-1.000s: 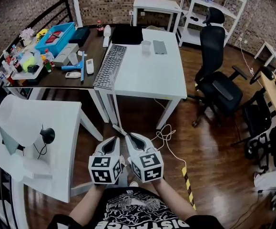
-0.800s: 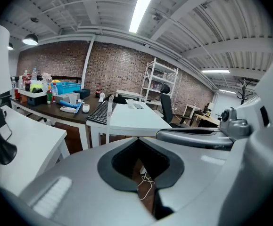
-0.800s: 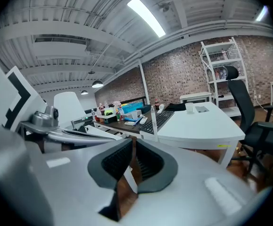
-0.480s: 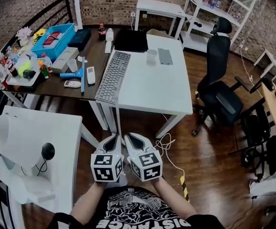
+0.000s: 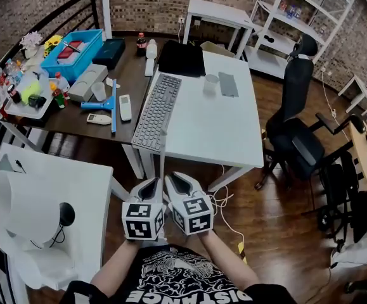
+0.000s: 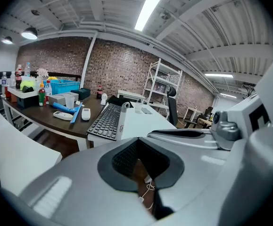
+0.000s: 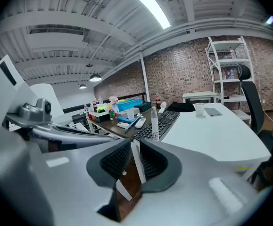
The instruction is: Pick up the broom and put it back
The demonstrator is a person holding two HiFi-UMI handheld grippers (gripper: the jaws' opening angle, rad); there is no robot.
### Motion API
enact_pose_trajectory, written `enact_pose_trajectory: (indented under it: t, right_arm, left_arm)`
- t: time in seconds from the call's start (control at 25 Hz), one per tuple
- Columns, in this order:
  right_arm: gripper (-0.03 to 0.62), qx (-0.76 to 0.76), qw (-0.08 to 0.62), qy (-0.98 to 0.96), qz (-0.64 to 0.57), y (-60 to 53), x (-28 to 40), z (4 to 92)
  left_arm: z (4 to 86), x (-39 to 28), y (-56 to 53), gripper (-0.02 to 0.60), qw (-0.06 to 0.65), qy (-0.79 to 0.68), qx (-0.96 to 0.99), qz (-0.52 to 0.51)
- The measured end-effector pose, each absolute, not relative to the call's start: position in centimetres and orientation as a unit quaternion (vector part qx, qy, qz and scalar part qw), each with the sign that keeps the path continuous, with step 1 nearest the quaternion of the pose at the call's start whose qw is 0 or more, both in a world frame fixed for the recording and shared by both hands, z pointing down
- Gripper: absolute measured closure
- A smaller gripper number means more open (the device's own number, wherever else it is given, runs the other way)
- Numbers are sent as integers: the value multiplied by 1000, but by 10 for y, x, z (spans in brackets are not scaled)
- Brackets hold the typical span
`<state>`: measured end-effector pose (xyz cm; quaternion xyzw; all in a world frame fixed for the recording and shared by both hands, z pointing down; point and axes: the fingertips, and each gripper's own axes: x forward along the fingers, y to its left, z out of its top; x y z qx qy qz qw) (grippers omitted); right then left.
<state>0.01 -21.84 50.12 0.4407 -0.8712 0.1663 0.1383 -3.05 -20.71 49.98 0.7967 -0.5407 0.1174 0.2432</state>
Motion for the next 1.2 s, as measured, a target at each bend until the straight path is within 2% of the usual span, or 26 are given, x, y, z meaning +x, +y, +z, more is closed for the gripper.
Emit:
enact_pose_trajectory:
  t: [0.68, 0.88, 1.2]
  right_arm:
    - [509, 484, 163, -841, 180, -312, -23, 533]
    - [467, 491, 170, -832, 191, -330, -21, 545]
    - [436, 499, 174, -827, 193, -357, -26, 557]
  left_arm:
    - [505, -69, -258, 577, 250, -535, 799, 116]
    - [504, -73, -267, 577, 246, -533, 802, 114]
    - [509, -81, -277, 577, 241, -536, 801, 118]
